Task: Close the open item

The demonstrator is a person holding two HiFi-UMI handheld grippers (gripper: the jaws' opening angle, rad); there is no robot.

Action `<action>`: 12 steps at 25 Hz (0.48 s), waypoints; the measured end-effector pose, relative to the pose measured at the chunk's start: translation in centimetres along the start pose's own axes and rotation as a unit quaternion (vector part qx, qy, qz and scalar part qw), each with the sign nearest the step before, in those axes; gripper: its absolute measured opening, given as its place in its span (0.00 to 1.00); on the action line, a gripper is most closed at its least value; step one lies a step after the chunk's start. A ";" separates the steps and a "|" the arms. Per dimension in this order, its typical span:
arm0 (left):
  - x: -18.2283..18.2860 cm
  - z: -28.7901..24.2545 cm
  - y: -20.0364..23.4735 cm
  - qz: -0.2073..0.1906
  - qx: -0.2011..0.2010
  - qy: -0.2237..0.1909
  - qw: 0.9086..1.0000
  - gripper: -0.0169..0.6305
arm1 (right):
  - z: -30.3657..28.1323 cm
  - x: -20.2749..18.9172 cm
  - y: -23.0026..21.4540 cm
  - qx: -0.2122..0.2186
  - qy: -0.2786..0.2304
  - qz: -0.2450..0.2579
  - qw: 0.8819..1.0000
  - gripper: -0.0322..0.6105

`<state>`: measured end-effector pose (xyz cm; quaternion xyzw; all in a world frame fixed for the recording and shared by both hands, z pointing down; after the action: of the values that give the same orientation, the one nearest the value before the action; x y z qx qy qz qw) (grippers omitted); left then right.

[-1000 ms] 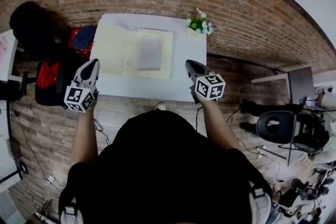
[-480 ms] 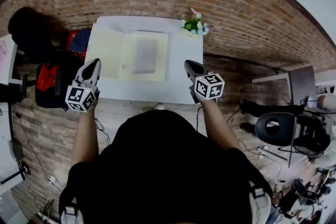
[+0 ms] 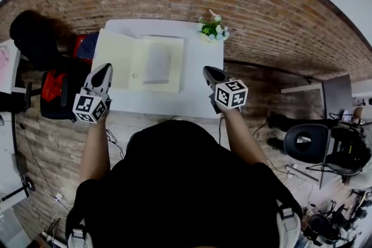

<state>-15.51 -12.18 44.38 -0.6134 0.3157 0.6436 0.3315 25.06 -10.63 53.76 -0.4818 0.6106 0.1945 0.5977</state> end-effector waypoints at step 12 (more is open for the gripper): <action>-0.2 -0.8 -0.9 -0.001 0.011 -0.005 1.000 0.05 | -0.5 0.3 -1.4 0.012 0.005 0.006 1.000 0.09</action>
<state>-14.32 -12.30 44.51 -0.6068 0.3210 0.6425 0.3405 25.97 -11.73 54.08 -0.4719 0.6188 0.1880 0.5992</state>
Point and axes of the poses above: the fingertips, and each gripper's own axes: z backward along the fingers, y to its left, x out of its top, the point moved 6 cm from there along z, backward along the fingers, and after that the axes turned 13 degrees about -y, right-handed, at the moved point
